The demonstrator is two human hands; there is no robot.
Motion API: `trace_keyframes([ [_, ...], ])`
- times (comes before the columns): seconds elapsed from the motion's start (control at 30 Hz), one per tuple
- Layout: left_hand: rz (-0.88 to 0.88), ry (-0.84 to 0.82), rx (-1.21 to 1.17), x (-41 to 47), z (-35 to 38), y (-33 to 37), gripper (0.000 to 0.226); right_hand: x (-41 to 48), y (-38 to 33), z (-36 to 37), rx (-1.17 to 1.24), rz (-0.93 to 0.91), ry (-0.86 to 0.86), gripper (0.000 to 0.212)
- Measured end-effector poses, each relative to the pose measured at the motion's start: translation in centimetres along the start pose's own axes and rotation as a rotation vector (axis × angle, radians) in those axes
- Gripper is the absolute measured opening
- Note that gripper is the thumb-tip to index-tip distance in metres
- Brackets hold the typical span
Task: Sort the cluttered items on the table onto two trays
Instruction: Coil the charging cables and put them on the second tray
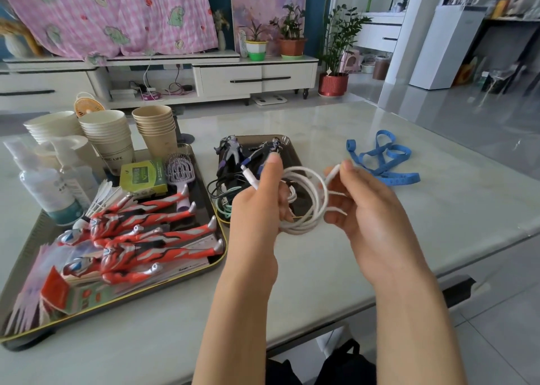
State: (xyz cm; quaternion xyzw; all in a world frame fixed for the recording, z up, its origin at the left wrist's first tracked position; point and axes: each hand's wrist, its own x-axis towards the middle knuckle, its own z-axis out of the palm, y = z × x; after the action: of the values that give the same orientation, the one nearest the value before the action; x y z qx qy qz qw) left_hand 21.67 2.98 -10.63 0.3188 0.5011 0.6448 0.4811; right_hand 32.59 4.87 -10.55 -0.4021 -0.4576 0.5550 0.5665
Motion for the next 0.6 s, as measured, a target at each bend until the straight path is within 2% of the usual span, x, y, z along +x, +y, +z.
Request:
trace_keyframes([
  [0.1,0.047,0.09,0.103,-0.2,0.4,-0.3,0.047,-0.4,0.0,-0.2,-0.161,0.067,-0.177,0.043],
  [0.17,0.075,0.121,0.102,-0.2,0.8,-0.5,0.049,-0.8,0.1,0.4,-0.256,0.072,-0.248,0.039],
  [0.23,0.137,0.18,0.154,0.1,0.3,-0.7,0.055,-0.9,0.6,1.6,-0.367,0.075,-0.249,0.022],
  [0.3,0.181,0.249,0.227,0.7,-0.7,-0.8,0.058,-0.6,1.9,3.0,-0.457,0.035,-0.232,0.019],
  [0.37,0.184,0.262,0.289,1.3,-1.4,-1.1,0.051,-0.1,3.0,3.8,-0.531,-0.048,-0.166,0.016],
  [0.43,0.155,0.236,0.361,1.6,-1.7,-1.3,0.045,0.4,3.7,4.2,-0.626,-0.118,-0.113,0.012],
  [0.5,0.124,0.156,0.503,1.2,-2.2,-1.7,0.045,0.7,4.1,4.2,-0.683,-0.108,-0.101,0.01],
  [0.6,0.168,0.053,0.551,-0.2,-3.6,-2.6,0.041,0.9,4.9,4.2,-0.812,-0.091,-0.192,0.014],
])
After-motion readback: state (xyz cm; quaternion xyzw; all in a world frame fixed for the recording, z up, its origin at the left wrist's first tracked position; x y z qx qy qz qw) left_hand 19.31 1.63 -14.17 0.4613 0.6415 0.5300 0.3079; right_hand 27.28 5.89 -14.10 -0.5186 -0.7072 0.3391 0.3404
